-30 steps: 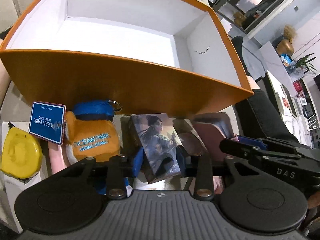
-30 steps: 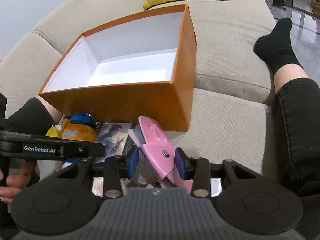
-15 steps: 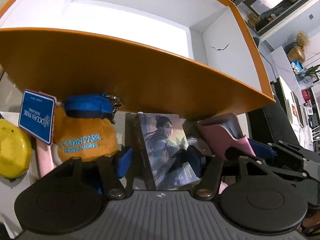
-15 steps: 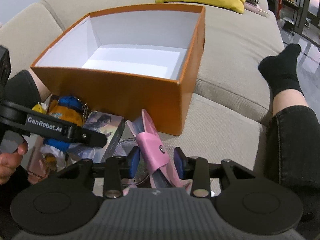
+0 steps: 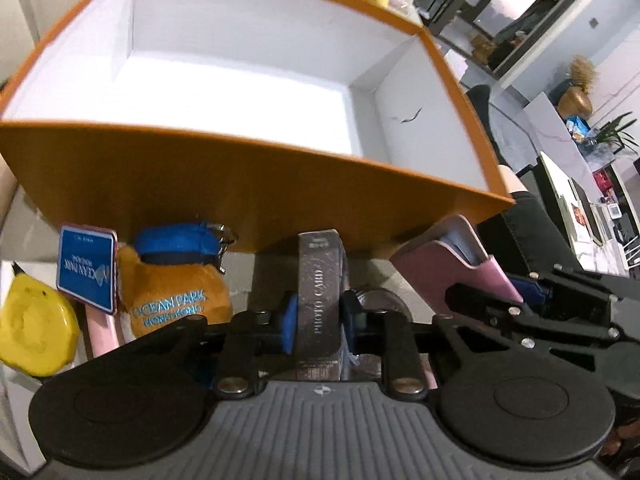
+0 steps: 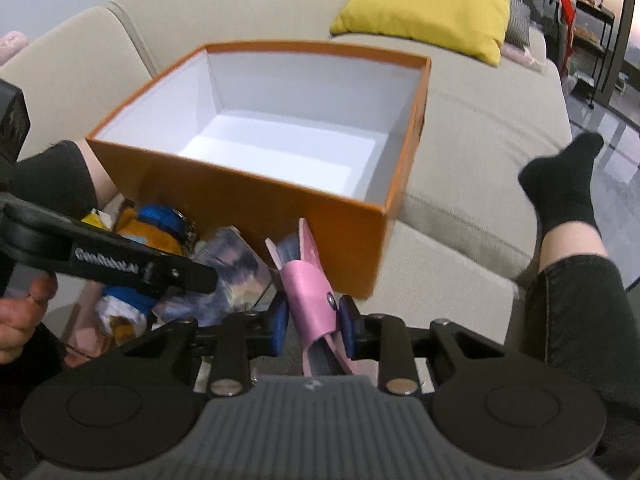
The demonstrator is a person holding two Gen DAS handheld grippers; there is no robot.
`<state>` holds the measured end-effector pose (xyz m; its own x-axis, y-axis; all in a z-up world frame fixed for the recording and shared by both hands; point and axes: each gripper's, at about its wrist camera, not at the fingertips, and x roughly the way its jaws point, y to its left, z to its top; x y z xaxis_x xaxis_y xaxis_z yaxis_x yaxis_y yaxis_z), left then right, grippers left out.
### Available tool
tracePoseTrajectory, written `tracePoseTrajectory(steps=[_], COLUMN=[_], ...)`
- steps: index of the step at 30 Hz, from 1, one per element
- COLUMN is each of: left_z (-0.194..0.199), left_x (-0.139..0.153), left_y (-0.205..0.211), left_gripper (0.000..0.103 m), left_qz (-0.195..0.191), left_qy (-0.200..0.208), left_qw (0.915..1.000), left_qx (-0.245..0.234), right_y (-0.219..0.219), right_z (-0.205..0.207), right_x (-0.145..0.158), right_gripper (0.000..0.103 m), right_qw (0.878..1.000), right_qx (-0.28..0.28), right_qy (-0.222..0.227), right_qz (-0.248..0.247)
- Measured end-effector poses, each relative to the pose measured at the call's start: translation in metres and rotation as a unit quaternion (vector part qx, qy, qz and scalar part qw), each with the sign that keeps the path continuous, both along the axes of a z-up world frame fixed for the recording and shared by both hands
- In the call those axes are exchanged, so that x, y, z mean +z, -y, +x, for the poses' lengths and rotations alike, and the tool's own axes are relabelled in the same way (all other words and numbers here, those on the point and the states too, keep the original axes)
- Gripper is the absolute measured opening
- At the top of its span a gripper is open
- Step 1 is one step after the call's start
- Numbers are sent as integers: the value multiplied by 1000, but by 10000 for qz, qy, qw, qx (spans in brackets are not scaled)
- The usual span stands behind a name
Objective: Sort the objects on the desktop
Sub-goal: 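Grasp the dark photo card pack with the left tool while the right tool lifts the pink card holder, then carry the photo card pack and pink card holder into the orange box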
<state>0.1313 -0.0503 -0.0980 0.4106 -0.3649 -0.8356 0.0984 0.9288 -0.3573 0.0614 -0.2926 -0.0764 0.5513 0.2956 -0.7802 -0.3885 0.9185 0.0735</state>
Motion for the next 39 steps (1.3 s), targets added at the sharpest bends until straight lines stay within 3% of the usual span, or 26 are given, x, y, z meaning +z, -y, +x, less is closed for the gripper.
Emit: tracePoseTrajectory(steps=[4, 13, 24, 29, 39], left_z=[-13, -49, -39, -11, 33], left_x=[15, 60, 131, 127, 78], left_y=[1, -20, -55, -67, -75], left_gripper=[25, 25, 25, 25, 25], left_qz=[125, -20, 131, 211, 702], left_qy=[324, 925, 2096, 2031, 1249], left_qw=[9994, 9957, 9771, 9775, 9890], left_qx=[-65, 6, 358, 538, 375], right_y=[-5, -13, -61, -83, -113], right_z=[-6, -18, 11, 44, 100], right_x=[14, 55, 108, 105, 50], right_gripper=[28, 28, 28, 28, 28], right_qw=[9998, 9965, 9871, 9878, 9875], right_qx=[86, 225, 272, -63, -447], right_qy=[153, 408, 1113, 1062, -68], right_qz=[116, 695, 1120, 1139, 1511])
